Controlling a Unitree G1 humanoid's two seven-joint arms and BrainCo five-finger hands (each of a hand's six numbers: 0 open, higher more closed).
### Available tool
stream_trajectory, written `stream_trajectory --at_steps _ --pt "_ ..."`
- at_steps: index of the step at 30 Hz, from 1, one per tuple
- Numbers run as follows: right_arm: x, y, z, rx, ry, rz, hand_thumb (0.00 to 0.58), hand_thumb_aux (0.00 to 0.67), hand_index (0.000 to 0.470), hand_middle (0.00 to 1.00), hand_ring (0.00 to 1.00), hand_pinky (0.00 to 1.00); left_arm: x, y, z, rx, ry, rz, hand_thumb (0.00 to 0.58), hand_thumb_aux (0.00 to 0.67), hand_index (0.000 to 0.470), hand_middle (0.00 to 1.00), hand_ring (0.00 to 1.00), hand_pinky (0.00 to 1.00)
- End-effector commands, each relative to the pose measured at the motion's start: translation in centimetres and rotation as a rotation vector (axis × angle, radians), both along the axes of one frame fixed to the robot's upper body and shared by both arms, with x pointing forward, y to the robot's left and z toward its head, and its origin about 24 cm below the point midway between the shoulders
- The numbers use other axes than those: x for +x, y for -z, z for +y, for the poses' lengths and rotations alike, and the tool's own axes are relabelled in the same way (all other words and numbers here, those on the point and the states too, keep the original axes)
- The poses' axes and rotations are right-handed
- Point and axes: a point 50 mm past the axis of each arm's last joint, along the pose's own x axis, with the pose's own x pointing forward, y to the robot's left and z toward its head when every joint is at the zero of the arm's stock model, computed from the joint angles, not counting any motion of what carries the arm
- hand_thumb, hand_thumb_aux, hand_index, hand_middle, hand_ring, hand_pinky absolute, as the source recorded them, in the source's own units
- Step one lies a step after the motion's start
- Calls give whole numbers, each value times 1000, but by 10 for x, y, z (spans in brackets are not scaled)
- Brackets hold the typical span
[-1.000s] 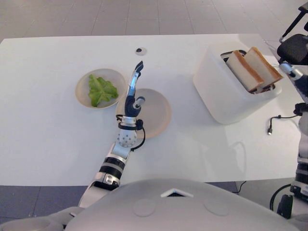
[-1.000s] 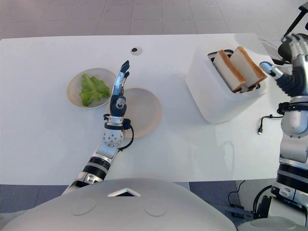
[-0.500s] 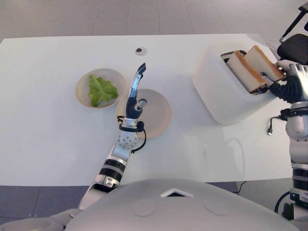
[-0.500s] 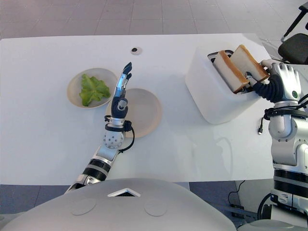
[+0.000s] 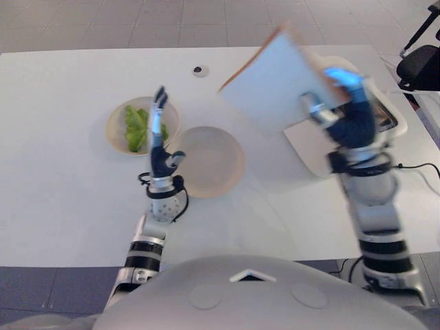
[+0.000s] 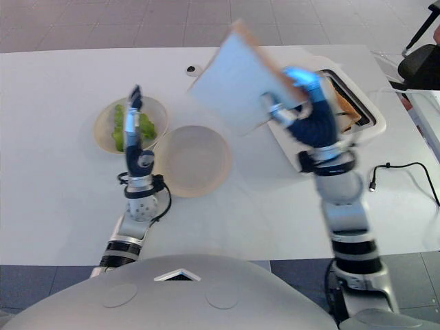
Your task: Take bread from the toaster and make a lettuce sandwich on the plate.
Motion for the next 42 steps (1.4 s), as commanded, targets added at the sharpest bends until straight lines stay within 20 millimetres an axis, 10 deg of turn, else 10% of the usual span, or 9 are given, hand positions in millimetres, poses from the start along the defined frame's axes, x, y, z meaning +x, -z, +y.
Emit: stream_trajectory --at_steps 1,15,16,17,20,31,32,33,42 --pt "13 46 34 -63 -126 215 580 670 470 1000 1000 1000 -3 -9 34 100 -190 -6 0 0 0 0 0 0" --pt "25 75 26 -577 -187 257 579 646 453 1000 1000 1000 44 49 104 800 -390 603 0 0 0 0 0 0" --pt "26 72 28 -603 -171 225 489 405 284 1000 1000 1000 48 51 109 825 -404 638 0 0 0 0 0 0" --pt "28 69 29 -626 -144 190 0 0 0 984 984 984 52 54 113 856 -409 677 0 0 0 0 0 0" --pt "31 64 27 -697 -52 90 0 0 0 0 0 0 60 59 123 900 -422 754 0 0 0 0 0 0" --pt "33 63 15 -811 101 -33 0 0 0 0 0 0 56 81 120 1002 -123 994 14 8 6 0 0 0" --pt "33 63 16 -806 104 -37 0 0 0 0 0 0 56 80 119 1005 -110 997 519 452 317 0 0 0" --pt "32 63 16 -801 105 -41 0 0 0 0 0 0 56 78 118 1003 -99 991 580 670 470 0 0 0" --pt "30 63 18 -758 122 -55 0 0 0 0 0 0 63 42 104 884 -121 747 580 670 470 0 0 0"
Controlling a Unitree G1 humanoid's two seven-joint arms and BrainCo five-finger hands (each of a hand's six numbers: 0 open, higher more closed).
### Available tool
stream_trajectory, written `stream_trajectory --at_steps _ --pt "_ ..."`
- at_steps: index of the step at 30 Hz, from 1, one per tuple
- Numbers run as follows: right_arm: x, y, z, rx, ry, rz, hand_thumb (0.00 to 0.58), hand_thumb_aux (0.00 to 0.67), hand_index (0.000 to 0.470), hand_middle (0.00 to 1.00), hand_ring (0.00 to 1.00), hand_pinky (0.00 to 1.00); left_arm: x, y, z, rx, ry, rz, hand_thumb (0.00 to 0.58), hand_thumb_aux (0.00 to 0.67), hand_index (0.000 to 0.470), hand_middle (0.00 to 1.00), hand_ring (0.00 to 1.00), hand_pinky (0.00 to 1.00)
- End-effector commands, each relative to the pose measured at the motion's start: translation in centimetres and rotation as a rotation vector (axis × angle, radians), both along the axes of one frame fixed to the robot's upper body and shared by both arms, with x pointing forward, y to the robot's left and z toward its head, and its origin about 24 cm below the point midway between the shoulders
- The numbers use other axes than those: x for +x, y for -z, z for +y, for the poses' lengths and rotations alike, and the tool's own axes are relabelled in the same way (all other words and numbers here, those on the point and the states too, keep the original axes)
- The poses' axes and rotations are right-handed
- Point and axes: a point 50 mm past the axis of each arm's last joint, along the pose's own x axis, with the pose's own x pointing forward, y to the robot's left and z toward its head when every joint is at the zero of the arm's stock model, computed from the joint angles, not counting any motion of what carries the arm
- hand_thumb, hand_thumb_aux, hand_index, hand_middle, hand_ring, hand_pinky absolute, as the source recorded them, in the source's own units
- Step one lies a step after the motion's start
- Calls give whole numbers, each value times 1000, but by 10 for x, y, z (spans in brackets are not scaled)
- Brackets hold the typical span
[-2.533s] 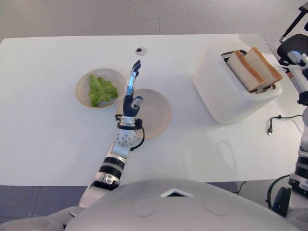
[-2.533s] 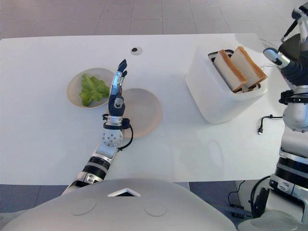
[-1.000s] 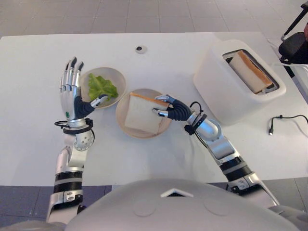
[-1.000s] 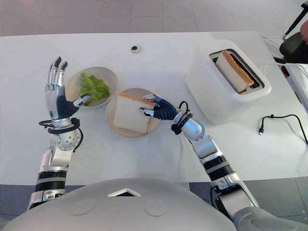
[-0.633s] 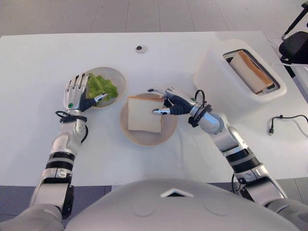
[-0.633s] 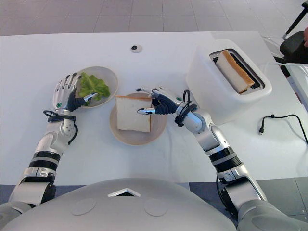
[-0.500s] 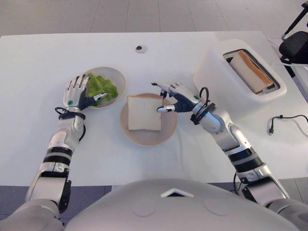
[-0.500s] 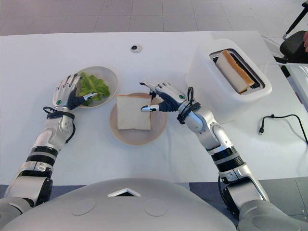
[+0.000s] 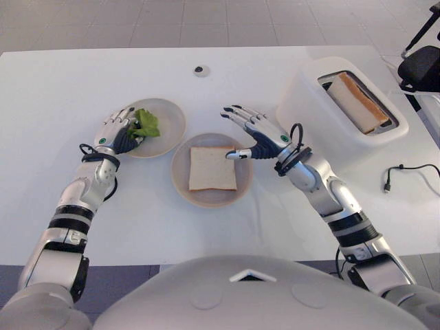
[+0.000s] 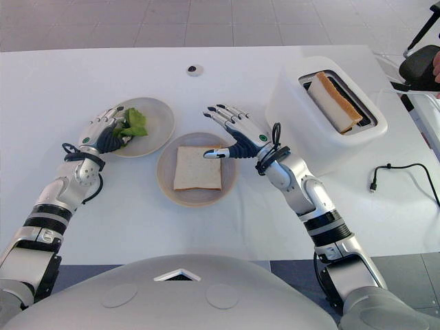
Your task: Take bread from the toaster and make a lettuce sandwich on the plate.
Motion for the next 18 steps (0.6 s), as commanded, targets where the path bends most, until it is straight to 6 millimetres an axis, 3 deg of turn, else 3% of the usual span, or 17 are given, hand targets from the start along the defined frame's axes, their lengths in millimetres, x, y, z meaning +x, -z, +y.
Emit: stream_trajectory --at_steps 1,5,9,10,14,16,18 --pt "-1 1 -1 16 16 -6 0 0 0 0 0 0 -5 -10 -15 -77 53 -88 580 670 470 0 0 0" --pt "-2 -3 -3 42 31 -26 0 0 0 0 0 0 -14 -25 -46 -318 165 -158 580 670 470 0 0 0" --pt "-1 -8 -12 62 65 -49 0 0 0 0 0 0 -32 -27 -91 -514 362 -87 580 667 468 0 0 0" --pt "-1 -11 -15 68 73 -55 0 0 0 0 0 0 -38 -21 -101 -523 416 -32 573 596 418 0 0 0" --pt "-2 -22 -30 101 120 -84 0 0 0 0 0 0 -55 7 -122 -485 531 157 532 478 335 0 0 0" --pt "-4 -32 -43 120 162 -113 0 0 0 0 0 0 -61 15 -130 -481 569 207 478 389 273 0 0 0" --pt "-7 -42 -60 131 218 -145 0 0 0 0 0 0 -67 21 -140 -481 611 243 445 347 243 0 0 0"
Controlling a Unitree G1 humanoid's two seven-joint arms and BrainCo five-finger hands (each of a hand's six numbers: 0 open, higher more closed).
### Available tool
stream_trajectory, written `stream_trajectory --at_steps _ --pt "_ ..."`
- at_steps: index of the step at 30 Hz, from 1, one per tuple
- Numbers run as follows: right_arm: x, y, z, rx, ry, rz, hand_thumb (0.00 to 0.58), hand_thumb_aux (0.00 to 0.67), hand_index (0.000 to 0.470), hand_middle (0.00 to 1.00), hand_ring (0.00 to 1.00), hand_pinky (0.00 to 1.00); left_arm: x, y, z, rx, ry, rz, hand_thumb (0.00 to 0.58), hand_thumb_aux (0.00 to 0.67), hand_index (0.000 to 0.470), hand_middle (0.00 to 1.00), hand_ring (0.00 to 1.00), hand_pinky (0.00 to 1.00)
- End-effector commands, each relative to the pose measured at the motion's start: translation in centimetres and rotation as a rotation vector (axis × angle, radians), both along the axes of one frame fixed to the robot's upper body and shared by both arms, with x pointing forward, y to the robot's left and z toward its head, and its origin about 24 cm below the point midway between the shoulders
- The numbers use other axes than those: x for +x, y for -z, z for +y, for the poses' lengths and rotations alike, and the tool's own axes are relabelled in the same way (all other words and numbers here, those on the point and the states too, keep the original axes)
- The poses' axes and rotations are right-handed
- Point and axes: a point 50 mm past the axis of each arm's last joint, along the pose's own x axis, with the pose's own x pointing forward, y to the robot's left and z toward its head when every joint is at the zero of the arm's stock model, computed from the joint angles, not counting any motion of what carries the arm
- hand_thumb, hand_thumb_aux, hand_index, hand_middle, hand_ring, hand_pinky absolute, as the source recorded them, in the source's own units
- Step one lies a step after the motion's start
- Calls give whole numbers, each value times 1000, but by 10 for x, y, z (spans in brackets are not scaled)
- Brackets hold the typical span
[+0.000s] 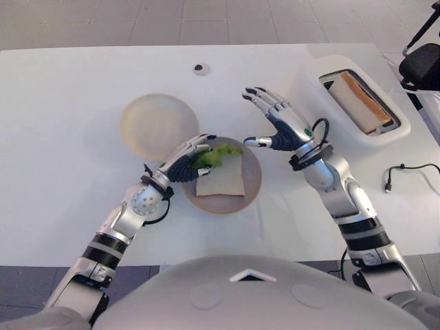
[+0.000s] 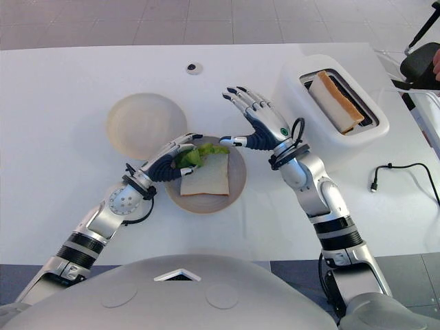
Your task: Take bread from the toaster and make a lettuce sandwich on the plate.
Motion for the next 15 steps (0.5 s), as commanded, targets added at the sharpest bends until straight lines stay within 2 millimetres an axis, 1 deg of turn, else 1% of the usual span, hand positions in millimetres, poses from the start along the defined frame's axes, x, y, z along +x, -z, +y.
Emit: stream_trajectory --at_steps 1,2,3,5,8,10,12,15 --pt "-6 -17 -30 16 96 -39 0 0 0 0 0 0 -13 17 -14 43 91 79 441 342 240 0 0 0" --pt "-8 -20 -37 17 117 -47 0 0 0 0 0 0 -14 19 -13 63 93 81 304 208 146 0 0 0" --pt "-11 -24 -42 19 132 -54 0 0 0 0 0 0 -14 20 -10 83 86 80 96 58 41 0 0 0" --pt "-17 -30 -52 22 162 -67 0 0 0 0 0 0 -13 20 -6 108 77 70 0 0 0 0 0 0" --pt "-24 -47 -71 16 235 -116 0 0 0 0 0 0 -10 13 -3 113 73 40 0 0 0 0 0 0" --pt "-28 -58 -77 18 263 -152 0 0 0 0 0 0 -9 8 -4 112 81 19 0 0 0 0 0 0" --pt "-31 -65 -81 25 277 -180 0 0 0 0 0 0 -9 4 -8 90 104 -2 0 0 0 0 0 0" --pt "-35 -74 -89 25 309 -208 0 0 0 0 0 0 -15 -2 -17 61 159 -20 0 0 0 0 0 0"
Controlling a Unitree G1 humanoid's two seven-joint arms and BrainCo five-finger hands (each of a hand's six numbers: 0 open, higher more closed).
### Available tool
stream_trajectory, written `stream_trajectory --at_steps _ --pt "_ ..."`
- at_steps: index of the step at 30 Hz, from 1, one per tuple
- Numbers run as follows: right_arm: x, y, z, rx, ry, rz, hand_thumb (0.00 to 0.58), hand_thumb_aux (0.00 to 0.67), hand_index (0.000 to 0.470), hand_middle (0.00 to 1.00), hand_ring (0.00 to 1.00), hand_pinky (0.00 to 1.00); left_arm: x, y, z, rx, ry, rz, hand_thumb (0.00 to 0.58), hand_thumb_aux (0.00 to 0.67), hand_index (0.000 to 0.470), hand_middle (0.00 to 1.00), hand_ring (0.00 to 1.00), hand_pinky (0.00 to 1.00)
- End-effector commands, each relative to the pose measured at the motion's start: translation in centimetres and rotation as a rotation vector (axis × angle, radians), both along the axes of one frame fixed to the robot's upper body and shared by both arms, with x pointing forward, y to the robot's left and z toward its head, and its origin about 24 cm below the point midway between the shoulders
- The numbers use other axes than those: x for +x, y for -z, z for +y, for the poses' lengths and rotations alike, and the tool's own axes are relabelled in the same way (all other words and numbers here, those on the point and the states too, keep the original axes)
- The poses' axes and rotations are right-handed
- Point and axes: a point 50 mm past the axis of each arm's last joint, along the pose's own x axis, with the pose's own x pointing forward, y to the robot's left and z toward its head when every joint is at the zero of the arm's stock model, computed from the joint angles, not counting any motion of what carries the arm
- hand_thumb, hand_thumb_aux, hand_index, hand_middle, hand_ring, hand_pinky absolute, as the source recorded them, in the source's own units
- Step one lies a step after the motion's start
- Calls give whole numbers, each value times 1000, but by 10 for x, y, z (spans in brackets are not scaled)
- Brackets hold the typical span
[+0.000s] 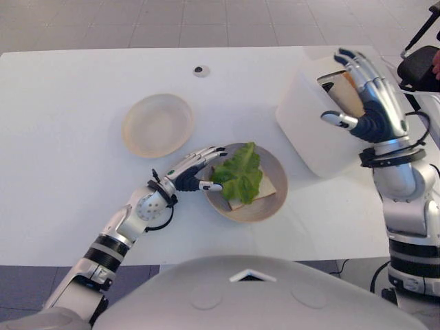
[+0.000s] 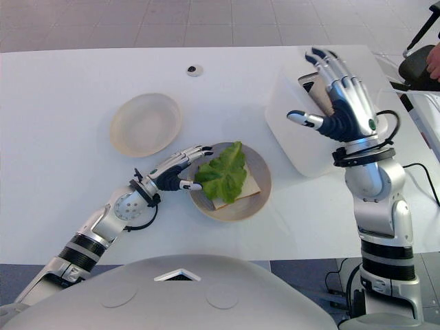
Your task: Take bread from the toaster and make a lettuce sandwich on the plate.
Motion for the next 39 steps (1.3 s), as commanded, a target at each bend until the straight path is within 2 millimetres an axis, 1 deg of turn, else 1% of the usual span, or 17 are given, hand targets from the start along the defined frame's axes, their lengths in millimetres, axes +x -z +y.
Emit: stream_trajectory --at_steps 1,4,6,7,11,14,15,16,17,21,25,28,30,32,33,36,39 --pt "-7 -11 -12 -7 43 -24 0 0 0 0 0 0 -9 -6 -12 -20 83 -16 0 0 0 0 0 0" --pt "-15 -21 -22 -21 103 -81 0 0 0 0 0 0 -14 -11 -18 -68 105 -36 0 0 0 0 0 0" --pt "-19 -22 -30 -69 155 -65 0 0 0 0 0 0 -10 -21 -15 -128 51 -94 0 0 0 0 0 0" --pt "-19 -17 -36 -93 189 -25 0 0 0 0 0 0 -6 -27 -13 -162 15 -129 0 0 0 0 0 0" --pt "-13 31 -64 -218 337 241 0 0 0 0 0 0 3 -49 -2 -285 -117 -269 0 0 0 0 0 0" --pt "-14 48 -62 -223 328 316 0 0 0 0 0 0 4 -59 8 -336 -186 -333 0 0 0 0 0 0" --pt "-14 49 -59 -221 316 318 265 176 123 216 216 216 4 -62 12 -350 -209 -351 0 0 0 0 0 0" --pt "-14 47 -55 -216 304 302 535 483 339 710 710 710 5 -64 16 -364 -234 -368 0 0 0 0 0 0" --pt "-13 44 -53 -212 297 284 580 670 470 1000 1000 1000 6 -67 20 -376 -255 -381 0 0 0 0 0 0" --pt "-10 17 -48 -173 298 98 580 670 470 1000 1000 1000 8 -68 24 -385 -283 -395 0 0 0 0 0 0" --pt "-12 -11 -35 -94 246 -141 580 670 470 1000 1000 1000 6 -65 29 -400 -323 -394 0 0 0 0 0 0" --pt "-17 -37 -21 88 133 -339 580 670 470 1000 1000 1000 7 -66 38 -420 -370 -407 0 0 0 0 0 0" --pt "-25 -57 -6 315 -53 -443 580 670 470 1000 1000 1000 8 -70 43 -448 -403 -433 0 0 0 0 0 0" --pt "-23 -57 17 512 -300 -335 580 670 470 1000 1000 1000 8 -78 51 -505 -452 -489 0 0 0 0 0 0" --pt "-19 -47 28 559 -393 -206 580 670 470 1000 1000 1000 7 -83 55 -539 -472 -528 0 0 0 0 0 0" --pt "-5 2 49 654 -543 250 580 670 470 1000 1000 1000 2 -98 65 -608 -499 -633 0 0 0 0 0 0" --pt "2 42 52 721 -628 581 580 670 470 1000 1000 1000 0 -104 64 -606 -465 -673 0 0 0 0 0 0"
